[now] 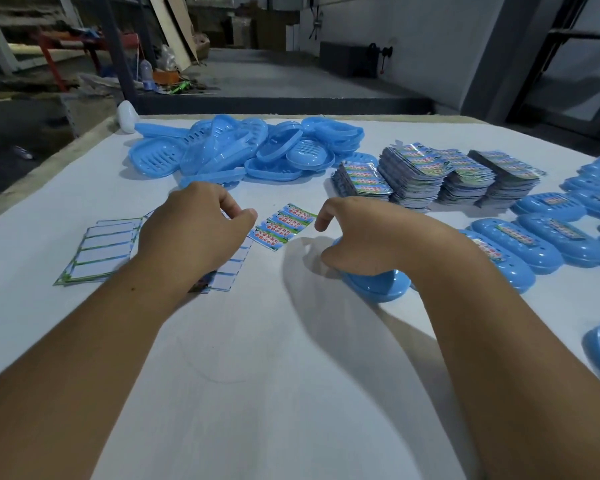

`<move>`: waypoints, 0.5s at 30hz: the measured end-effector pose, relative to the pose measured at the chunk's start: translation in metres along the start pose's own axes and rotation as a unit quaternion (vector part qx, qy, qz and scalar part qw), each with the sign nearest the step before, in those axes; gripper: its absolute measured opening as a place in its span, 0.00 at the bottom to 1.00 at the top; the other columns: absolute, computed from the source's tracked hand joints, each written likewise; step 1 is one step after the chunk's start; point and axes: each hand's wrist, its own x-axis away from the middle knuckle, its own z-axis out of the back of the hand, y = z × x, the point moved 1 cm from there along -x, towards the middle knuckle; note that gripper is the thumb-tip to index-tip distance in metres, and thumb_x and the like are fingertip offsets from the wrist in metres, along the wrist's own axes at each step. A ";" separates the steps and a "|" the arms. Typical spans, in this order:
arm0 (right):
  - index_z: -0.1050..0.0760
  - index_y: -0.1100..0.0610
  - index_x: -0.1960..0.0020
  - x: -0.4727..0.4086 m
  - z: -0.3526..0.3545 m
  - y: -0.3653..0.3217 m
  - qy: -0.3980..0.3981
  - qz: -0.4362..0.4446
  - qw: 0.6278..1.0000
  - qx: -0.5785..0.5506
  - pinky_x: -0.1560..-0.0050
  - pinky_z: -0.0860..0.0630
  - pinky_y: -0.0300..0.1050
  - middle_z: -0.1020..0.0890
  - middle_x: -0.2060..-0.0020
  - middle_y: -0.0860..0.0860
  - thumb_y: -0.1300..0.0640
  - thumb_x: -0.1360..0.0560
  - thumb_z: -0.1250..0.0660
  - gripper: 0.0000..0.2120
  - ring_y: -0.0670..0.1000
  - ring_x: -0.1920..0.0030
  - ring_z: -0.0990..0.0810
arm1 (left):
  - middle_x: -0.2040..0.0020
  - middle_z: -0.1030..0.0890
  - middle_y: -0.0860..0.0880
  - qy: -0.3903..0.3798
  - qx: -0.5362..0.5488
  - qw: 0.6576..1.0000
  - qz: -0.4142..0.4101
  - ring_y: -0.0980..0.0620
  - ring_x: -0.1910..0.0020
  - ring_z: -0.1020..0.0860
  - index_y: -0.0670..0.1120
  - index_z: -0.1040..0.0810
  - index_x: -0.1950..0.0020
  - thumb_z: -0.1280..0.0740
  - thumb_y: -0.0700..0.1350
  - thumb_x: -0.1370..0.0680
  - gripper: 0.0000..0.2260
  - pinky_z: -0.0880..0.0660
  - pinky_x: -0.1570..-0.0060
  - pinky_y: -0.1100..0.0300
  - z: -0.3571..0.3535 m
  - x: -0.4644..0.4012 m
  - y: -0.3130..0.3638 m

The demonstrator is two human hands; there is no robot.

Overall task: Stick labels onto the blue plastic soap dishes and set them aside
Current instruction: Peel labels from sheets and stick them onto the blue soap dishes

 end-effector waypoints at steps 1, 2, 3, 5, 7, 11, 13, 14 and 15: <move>0.27 0.44 0.38 0.000 0.001 0.002 -0.001 -0.001 1.000 -0.004 0.65 0.36 0.39 0.32 0.60 0.37 0.48 0.28 0.31 0.19 0.46 0.56 0.28 | 0.56 0.18 0.52 0.000 0.001 1.000 0.000 0.48 0.53 0.22 0.54 0.23 0.60 0.32 0.63 0.25 0.13 0.25 0.53 0.53 0.000 0.000 0.000; 0.27 0.44 0.38 -0.001 0.001 0.004 -0.004 -0.004 1.000 -0.008 0.66 0.36 0.39 0.31 0.60 0.37 0.50 0.28 0.31 0.18 0.42 0.59 0.29 | 0.57 0.18 0.53 0.001 0.000 1.000 -0.001 0.48 0.53 0.22 0.54 0.23 0.60 0.31 0.63 0.25 0.13 0.26 0.54 0.54 0.000 0.000 0.000; 0.27 0.43 0.38 -0.001 0.002 0.006 -0.008 -0.007 1.000 -0.010 0.66 0.37 0.39 0.31 0.60 0.37 0.51 0.27 0.31 0.18 0.40 0.60 0.30 | 0.58 0.19 0.54 0.001 -0.002 1.000 -0.002 0.49 0.54 0.22 0.54 0.23 0.60 0.32 0.63 0.25 0.13 0.26 0.55 0.54 -0.001 0.000 0.000; 0.27 0.43 0.39 -0.002 0.003 0.009 -0.018 -0.012 1.000 -0.009 0.66 0.36 0.40 0.31 0.59 0.38 0.53 0.27 0.32 0.18 0.37 0.61 0.31 | 0.58 0.19 0.54 0.000 -0.005 1.000 -0.005 0.50 0.55 0.22 0.54 0.23 0.60 0.32 0.63 0.25 0.13 0.27 0.56 0.54 -0.001 -0.001 0.000; 0.28 0.43 0.38 -0.002 0.004 0.011 -0.028 -0.018 0.999 -0.009 0.66 0.35 0.41 0.30 0.58 0.38 0.54 0.27 0.32 0.18 0.38 0.60 0.31 | 0.59 0.19 0.54 -0.002 -0.009 1.000 -0.006 0.51 0.56 0.22 0.54 0.23 0.60 0.32 0.63 0.25 0.13 0.28 0.57 0.55 -0.001 -0.001 0.000; 0.28 0.42 0.38 -0.001 0.007 0.015 -0.047 -0.029 0.998 -0.014 0.67 0.35 0.42 0.28 0.59 0.41 0.56 0.26 0.34 0.19 0.41 0.61 0.28 | 0.58 0.19 0.55 -0.007 -0.015 1.000 -0.008 0.51 0.56 0.22 0.54 0.24 0.60 0.32 0.63 0.25 0.14 0.25 0.55 0.54 -0.002 -0.002 -0.001; 0.28 0.41 0.38 -0.001 0.008 0.017 -0.049 -0.031 0.998 -0.012 0.68 0.36 0.42 0.28 0.60 0.42 0.56 0.26 0.34 0.18 0.41 0.62 0.28 | 0.58 0.19 0.55 -0.010 -0.017 1.000 -0.009 0.52 0.57 0.22 0.54 0.24 0.60 0.32 0.64 0.25 0.14 0.25 0.55 0.54 -0.002 -0.003 -0.001; 0.28 0.41 0.39 -0.001 0.008 0.017 -0.049 -0.030 0.998 -0.013 0.68 0.35 0.42 0.28 0.59 0.42 0.55 0.26 0.33 0.18 0.41 0.62 0.28 | 0.58 0.19 0.55 -0.012 -0.020 1.000 -0.010 0.52 0.57 0.22 0.54 0.24 0.59 0.32 0.64 0.25 0.14 0.25 0.55 0.54 -0.002 -0.003 -0.001; 0.28 0.40 0.39 -0.001 0.008 0.017 -0.050 -0.029 0.998 -0.015 0.68 0.34 0.42 0.28 0.59 0.41 0.54 0.26 0.33 0.18 0.41 0.62 0.28 | 0.57 0.19 0.54 -0.013 -0.022 1.000 -0.009 0.52 0.57 0.22 0.54 0.24 0.59 0.32 0.64 0.25 0.14 0.25 0.55 0.54 -0.002 -0.004 -0.001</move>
